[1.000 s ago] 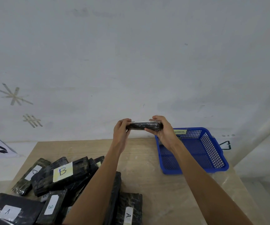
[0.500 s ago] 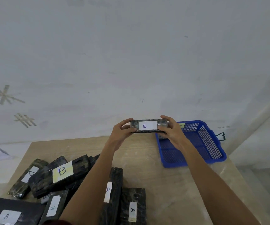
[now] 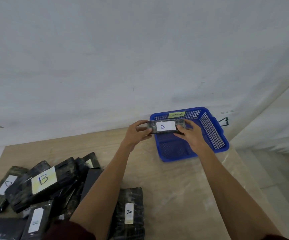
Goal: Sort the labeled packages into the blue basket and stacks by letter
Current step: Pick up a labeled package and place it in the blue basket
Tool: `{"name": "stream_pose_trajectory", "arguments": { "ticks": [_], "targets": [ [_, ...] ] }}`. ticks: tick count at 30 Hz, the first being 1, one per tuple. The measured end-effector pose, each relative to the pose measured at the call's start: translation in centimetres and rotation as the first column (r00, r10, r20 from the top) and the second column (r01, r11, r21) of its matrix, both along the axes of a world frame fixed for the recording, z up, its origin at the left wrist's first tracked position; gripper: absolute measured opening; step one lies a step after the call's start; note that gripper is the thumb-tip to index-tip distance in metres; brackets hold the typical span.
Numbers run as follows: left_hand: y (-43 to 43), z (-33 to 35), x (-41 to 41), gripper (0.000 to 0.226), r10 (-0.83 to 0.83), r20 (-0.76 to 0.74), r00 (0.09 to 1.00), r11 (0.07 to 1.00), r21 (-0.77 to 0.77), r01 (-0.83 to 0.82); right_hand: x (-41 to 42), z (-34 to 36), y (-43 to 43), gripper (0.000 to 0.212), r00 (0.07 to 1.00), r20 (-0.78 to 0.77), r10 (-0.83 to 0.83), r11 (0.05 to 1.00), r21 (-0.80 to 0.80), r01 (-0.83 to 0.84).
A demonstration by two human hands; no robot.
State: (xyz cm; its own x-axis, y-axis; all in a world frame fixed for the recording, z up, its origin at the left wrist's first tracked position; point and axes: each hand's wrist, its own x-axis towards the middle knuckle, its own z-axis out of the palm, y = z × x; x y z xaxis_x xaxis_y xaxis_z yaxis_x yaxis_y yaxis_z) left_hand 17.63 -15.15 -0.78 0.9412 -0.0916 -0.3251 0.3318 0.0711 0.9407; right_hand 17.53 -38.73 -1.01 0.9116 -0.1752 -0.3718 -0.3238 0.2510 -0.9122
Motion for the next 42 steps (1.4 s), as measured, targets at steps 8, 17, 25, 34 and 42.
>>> {"name": "stream_pose_trajectory", "arguments": {
  "ticks": [8, 17, 25, 34, 42],
  "targets": [
    [-3.5, -5.3, 3.2, 0.043, 0.11, -0.149, 0.983, 0.896, 0.443, -0.033, 5.0, -5.4, -5.8, 0.056, 0.989, -0.143, -0.021, 0.994, -0.112, 0.005],
    [-5.6, -7.5, 3.9, 0.038, 0.131, -0.189, 0.973, 0.881, 0.472, -0.027, 6.3, -13.1, -6.9, 0.053, 0.942, -0.332, -0.038, 0.981, -0.191, -0.028],
    [-5.5, -6.7, 5.1, 0.032, 0.036, -0.25, 0.968, 0.902, 0.424, 0.075, 8.5, -14.7, -5.6, 0.044, 0.951, -0.306, -0.049, 0.975, -0.223, -0.021],
    [-4.5, -6.5, 6.3, 0.03, -0.065, -0.36, 0.931, 0.917, 0.346, 0.198, 10.4, -17.1, -4.4, 0.032, 0.93, -0.343, -0.131, 0.943, -0.332, 0.01],
    [-4.6, -6.6, 5.9, 0.029, -0.052, -0.336, 0.94, 0.926, 0.336, 0.171, 10.5, -17.5, -4.2, 0.033, 0.933, -0.326, -0.151, 0.934, -0.356, 0.027]
  ]
}}
